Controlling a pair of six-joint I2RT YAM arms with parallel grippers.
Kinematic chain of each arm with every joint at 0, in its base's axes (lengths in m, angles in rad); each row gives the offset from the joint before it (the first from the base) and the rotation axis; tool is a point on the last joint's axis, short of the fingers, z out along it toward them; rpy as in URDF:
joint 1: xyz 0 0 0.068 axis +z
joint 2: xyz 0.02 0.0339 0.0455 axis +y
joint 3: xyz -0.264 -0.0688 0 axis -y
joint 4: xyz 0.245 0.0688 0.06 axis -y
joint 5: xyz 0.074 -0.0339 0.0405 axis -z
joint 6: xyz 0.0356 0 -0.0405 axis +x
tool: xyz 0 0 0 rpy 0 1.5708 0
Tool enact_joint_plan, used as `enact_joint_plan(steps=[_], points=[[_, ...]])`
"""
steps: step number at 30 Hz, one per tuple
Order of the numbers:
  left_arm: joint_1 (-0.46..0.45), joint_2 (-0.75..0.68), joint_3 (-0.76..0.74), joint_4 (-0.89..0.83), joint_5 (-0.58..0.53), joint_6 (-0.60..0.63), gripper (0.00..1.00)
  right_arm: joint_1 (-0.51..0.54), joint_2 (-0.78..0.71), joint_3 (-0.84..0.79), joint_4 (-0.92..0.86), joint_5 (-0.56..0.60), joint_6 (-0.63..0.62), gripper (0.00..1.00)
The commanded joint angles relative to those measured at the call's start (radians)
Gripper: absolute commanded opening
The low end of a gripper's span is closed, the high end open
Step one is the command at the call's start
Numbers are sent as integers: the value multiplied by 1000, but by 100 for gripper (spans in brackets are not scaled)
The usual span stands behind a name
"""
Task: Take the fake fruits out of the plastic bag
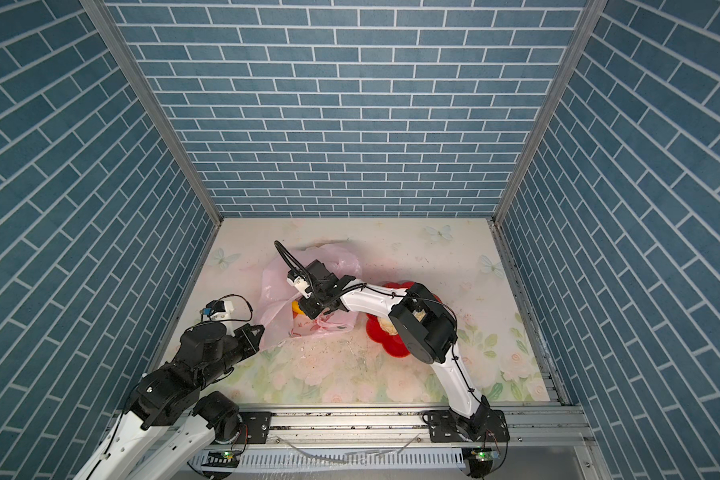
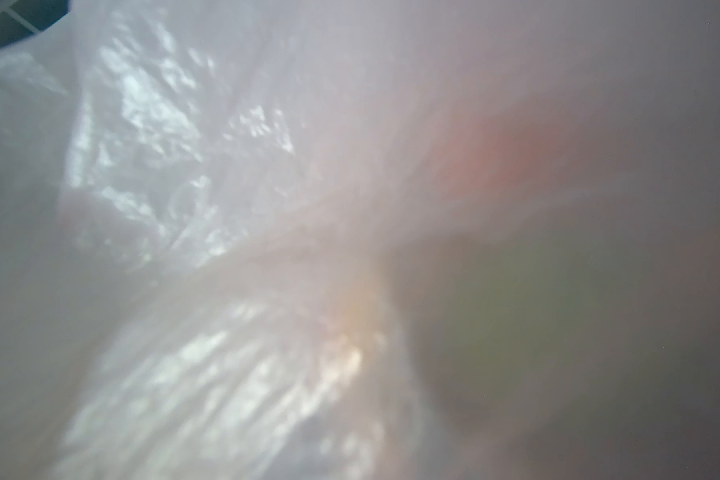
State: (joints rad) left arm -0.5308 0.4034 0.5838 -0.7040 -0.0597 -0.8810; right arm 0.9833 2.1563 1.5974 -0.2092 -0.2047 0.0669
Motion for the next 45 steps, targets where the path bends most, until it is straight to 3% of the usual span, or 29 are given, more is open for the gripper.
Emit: enact_joint_plan(steps=[1,24,32,45], points=[[-2,-2,-11,4,-16,-7,0,-2,29,50,-29,-36,-49,34],[-2,-8,-25,9,-9,-16,0,-10,129,113,-56,-57,-45,40],[-2,-4,-33,19,-1,-18,0,-11,118,95,-26,-5,-68,47],[-1,2,-33,24,3,-15,0,-8,104,53,35,26,-114,49]])
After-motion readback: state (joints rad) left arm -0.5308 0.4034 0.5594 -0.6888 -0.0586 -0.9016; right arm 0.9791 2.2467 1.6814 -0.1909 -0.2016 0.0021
